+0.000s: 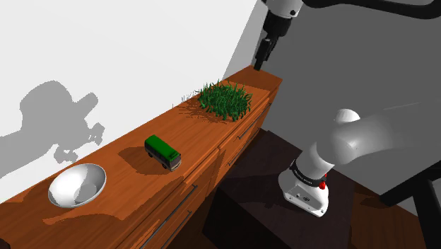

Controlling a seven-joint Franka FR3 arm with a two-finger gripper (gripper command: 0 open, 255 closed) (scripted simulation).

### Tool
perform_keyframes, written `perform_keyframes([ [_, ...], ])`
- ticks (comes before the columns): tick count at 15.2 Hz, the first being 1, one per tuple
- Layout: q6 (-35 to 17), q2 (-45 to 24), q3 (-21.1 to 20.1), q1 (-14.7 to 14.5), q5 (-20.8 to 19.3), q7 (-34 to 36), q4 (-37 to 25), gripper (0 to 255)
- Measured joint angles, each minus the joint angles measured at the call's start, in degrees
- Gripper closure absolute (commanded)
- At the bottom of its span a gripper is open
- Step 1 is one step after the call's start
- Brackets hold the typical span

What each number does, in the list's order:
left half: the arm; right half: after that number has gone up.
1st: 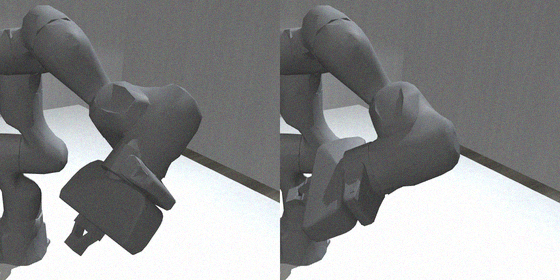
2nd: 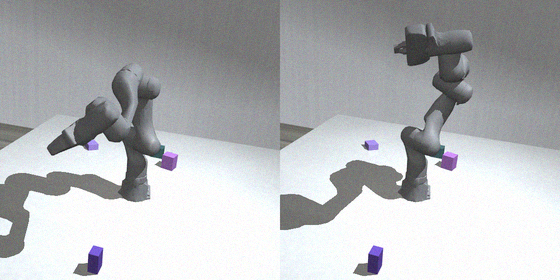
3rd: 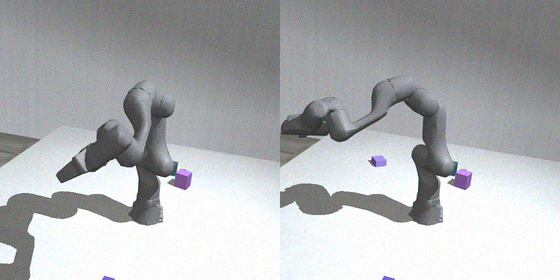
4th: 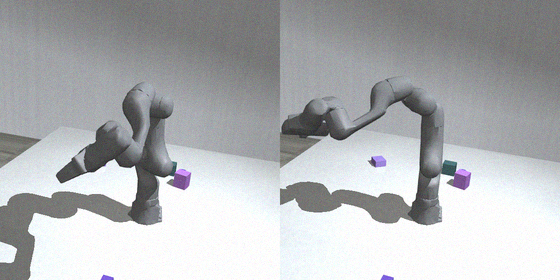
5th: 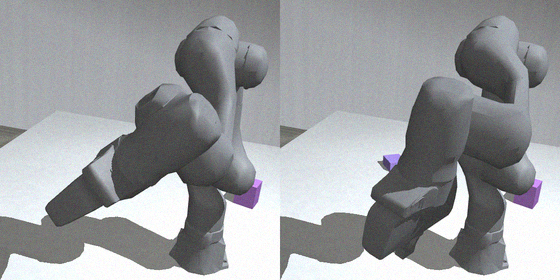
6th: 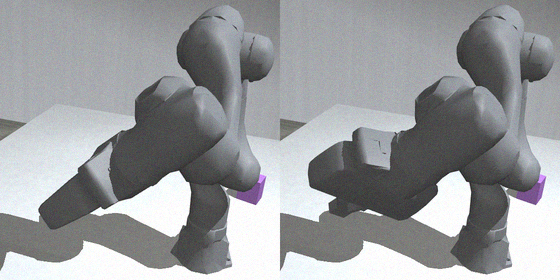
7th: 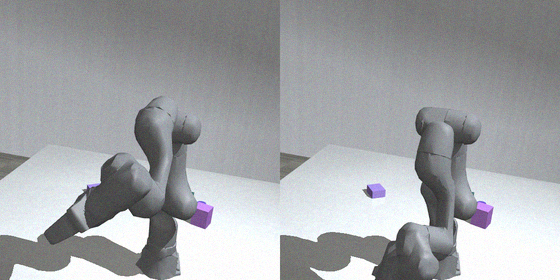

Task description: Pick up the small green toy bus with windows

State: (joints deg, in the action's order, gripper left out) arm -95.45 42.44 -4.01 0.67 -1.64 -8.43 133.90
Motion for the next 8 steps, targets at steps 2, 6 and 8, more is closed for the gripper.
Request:
perform_keyframes([
  [2,-0.8,-0.5,-0.3,-0.1,0.2,0.4,0.4,0],
  [6,-5.7,-3.2,-2.6,-0.9,1.7,3.2,3.0,0],
  [8,-9.4,-5.6,-4.5,-1.5,2.6,5.3,4.4,0],
])
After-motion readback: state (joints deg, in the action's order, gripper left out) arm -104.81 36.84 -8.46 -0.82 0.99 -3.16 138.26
